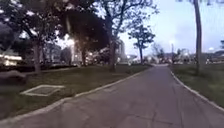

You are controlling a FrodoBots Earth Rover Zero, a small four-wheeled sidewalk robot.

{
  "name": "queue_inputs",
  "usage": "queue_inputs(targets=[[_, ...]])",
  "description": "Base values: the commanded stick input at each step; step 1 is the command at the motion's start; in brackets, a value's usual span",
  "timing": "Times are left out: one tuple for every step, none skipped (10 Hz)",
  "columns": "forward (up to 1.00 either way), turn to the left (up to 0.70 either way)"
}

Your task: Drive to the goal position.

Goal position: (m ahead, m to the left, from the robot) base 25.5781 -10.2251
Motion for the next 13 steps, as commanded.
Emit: queue_inputs(targets=[[0.70, -0.35], [0.70, -0.35], [0.70, -0.35], [0.70, -0.35], [0.70, -0.35], [0.70, -0.35], [0.70, -0.35], [0.70, -0.20], [0.70, 0.00], [0.70, 0.00], [0.70, 0.00], [0.70, 0.00], [0.70, 0.00]])
